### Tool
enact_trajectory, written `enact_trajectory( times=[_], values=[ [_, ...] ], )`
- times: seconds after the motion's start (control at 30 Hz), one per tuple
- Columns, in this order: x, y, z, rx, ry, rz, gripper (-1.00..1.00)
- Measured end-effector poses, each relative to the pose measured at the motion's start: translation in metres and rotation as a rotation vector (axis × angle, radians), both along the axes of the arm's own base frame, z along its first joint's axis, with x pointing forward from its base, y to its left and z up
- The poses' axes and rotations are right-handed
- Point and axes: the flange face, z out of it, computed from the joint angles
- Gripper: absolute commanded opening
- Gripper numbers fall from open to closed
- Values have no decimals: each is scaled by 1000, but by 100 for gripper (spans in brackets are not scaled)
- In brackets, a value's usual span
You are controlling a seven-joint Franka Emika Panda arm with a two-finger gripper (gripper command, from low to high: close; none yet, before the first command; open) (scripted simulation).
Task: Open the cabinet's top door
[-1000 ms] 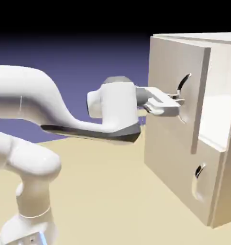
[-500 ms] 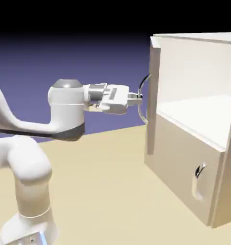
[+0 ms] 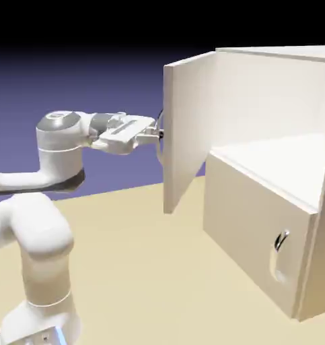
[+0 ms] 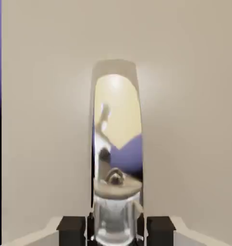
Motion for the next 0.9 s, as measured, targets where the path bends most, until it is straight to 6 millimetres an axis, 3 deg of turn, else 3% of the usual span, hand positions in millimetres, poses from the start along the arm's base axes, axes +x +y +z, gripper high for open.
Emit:
enact_trajectory(
  times=[0.4, 0.67, 0.9],
  values=[
    [-37, 82, 0, 1, 0, -194, -100],
    [-57, 165, 0, 1, 0, -377, -100],
    [-62, 235, 0, 1, 0, -528, -100]
  ],
)
